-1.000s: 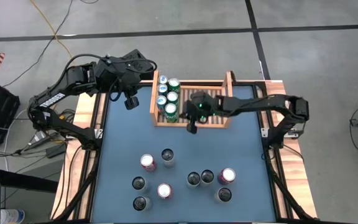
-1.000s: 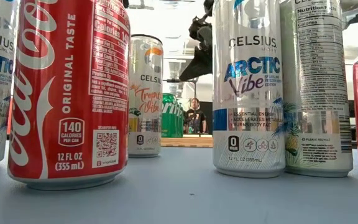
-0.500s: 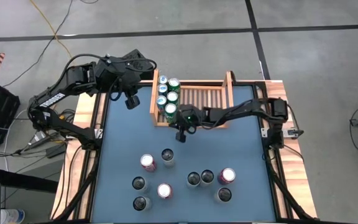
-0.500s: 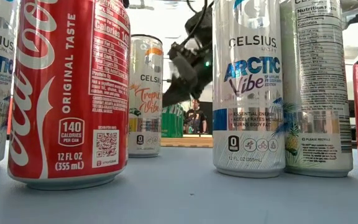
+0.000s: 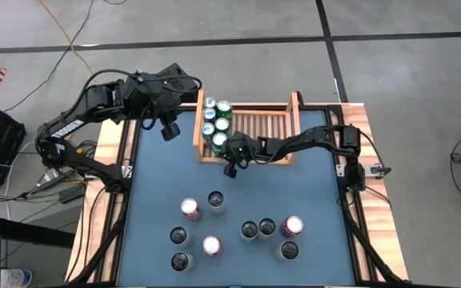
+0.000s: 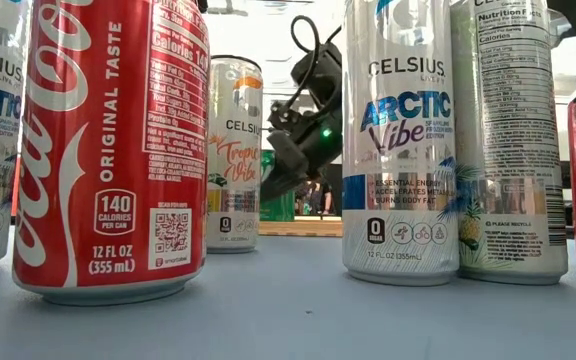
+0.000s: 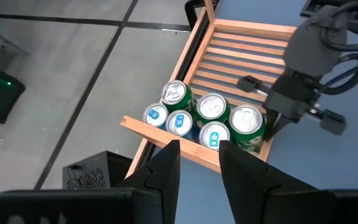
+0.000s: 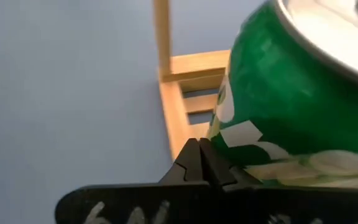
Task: Place canned beverage on shelf
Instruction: Adjust the soda cans on the shelf
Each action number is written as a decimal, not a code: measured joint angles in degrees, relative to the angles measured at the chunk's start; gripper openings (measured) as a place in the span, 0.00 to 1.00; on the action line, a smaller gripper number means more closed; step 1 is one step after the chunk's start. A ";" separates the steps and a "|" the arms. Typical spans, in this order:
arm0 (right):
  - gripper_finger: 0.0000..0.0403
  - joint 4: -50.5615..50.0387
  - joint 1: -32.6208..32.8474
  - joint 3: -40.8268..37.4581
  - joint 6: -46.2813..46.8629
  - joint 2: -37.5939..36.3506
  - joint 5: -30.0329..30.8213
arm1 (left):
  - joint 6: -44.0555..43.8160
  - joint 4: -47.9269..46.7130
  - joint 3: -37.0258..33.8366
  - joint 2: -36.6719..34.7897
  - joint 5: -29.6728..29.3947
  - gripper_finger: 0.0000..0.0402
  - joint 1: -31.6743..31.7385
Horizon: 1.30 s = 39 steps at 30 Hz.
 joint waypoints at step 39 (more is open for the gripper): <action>0.00 -3.04 -3.76 0.02 -0.26 -0.13 -0.28 | -0.94 1.18 0.00 0.00 0.00 0.25 0.00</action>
